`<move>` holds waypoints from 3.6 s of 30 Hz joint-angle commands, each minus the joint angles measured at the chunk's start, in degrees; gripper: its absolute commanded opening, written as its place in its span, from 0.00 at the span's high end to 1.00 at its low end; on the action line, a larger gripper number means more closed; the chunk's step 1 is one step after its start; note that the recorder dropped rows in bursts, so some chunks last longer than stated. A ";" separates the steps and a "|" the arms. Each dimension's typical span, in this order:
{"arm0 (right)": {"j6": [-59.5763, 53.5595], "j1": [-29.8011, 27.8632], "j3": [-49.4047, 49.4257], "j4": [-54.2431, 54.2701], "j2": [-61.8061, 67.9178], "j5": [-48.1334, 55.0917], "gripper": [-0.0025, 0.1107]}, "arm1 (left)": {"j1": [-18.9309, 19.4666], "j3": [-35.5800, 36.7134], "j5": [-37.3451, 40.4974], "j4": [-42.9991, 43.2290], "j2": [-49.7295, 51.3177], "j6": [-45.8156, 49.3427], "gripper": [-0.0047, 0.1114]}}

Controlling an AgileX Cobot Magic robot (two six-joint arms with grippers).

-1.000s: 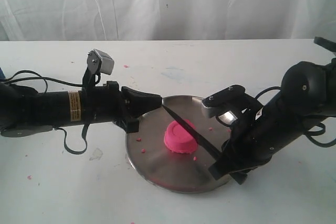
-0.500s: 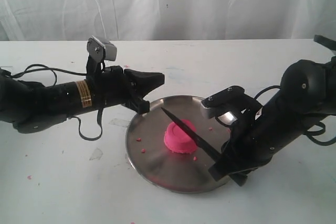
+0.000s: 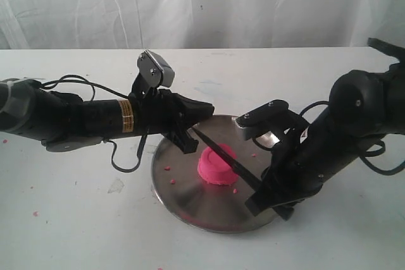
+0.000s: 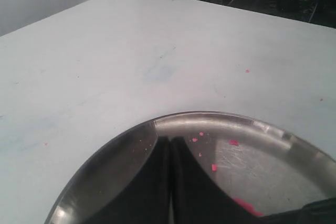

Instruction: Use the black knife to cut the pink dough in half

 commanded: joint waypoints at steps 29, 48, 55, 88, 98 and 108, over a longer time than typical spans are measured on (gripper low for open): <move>13.34 3.94 -0.31 -13.99 -0.18 -0.34 0.98 | -0.26 -0.25 -0.62 -2.20 2.03 0.53 0.96; 13.24 3.94 -0.31 -13.99 -0.18 -0.13 0.98 | -0.26 -0.35 2.46 -2.31 2.03 8.44 0.96; 13.24 3.94 -0.31 -13.99 -0.18 -0.25 0.98 | -0.26 -1.20 0.83 -2.46 5.67 9.57 0.96; 12.62 3.94 -0.31 -12.27 1.56 -1.69 0.98 | -0.26 -2.70 2.80 -1.72 7.35 9.30 0.96; 12.62 3.94 -0.31 -11.62 1.56 -2.05 0.98 | -0.26 -2.70 2.69 -1.59 9.88 9.30 0.96; 12.62 3.94 -0.31 -11.62 1.56 -2.05 0.98 | -0.26 -2.70 2.92 -1.59 10.00 9.30 0.96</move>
